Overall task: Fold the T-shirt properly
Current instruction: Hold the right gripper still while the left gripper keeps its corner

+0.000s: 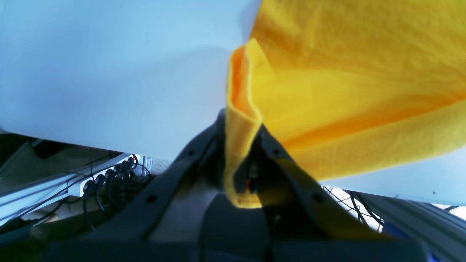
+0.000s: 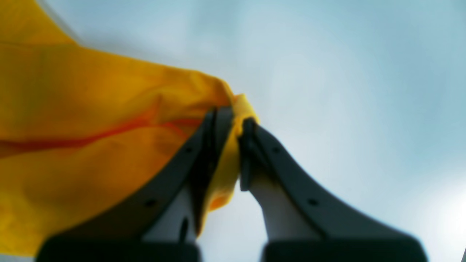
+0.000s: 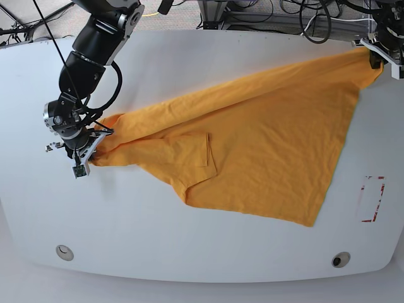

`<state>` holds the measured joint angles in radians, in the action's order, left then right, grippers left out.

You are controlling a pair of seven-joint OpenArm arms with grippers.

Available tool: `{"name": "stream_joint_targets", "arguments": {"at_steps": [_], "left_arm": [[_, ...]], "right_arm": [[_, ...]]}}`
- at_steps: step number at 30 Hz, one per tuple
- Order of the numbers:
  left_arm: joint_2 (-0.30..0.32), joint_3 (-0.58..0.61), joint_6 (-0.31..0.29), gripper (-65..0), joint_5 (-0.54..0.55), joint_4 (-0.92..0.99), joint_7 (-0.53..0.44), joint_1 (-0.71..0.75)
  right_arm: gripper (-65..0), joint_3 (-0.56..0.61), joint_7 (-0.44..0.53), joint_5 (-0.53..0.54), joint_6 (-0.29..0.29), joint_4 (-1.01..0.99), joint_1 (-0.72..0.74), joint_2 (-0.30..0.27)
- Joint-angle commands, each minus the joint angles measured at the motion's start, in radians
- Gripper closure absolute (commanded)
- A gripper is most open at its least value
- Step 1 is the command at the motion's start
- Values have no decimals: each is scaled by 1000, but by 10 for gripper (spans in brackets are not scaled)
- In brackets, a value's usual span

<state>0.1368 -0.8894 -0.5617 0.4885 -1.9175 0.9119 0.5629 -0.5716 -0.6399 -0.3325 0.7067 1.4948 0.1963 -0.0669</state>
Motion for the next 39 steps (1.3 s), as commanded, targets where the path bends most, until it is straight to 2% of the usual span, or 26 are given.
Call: {"name": "stream_joint_targets", "arguments": {"at_steps": [1,8,17,22,24,26,28,34,39], "left_arm": [[13,-9,1,0,5,-18,-17,9],[13,-7,1,0,5,-18,-17,6],[13,26,1,-8,5,-17,-15,24],[11,29,-1,-169,6,-17,-15,58],[13,29,-14,-275,9,-17,-15,69],[13,34,-56,-357,9,-17,-15,72],[13,32,-123,-422,9,-20,-15,69],[14,39,-136,-447,11,-83,-14,58],[53,36,-136,-447,-17,-75,-14,-60]], "right_arm": [[0,-1,2,9,-9,13,38,-27],[0,-1,-5,5,-9,-86,130,-43],[0,-3,-5,5,-9,-96,128,-58],[0,-3,-5,8,-9,-82,91,-55],[0,-3,-5,9,-9,-82,88,-55],[0,-3,-5,9,-9,-81,88,-52],[0,-3,-5,9,-9,-81,88,-52],[0,-3,-4,11,-9,-82,88,-52],[0,-3,-2,11,-9,-82,91,-37]]}}
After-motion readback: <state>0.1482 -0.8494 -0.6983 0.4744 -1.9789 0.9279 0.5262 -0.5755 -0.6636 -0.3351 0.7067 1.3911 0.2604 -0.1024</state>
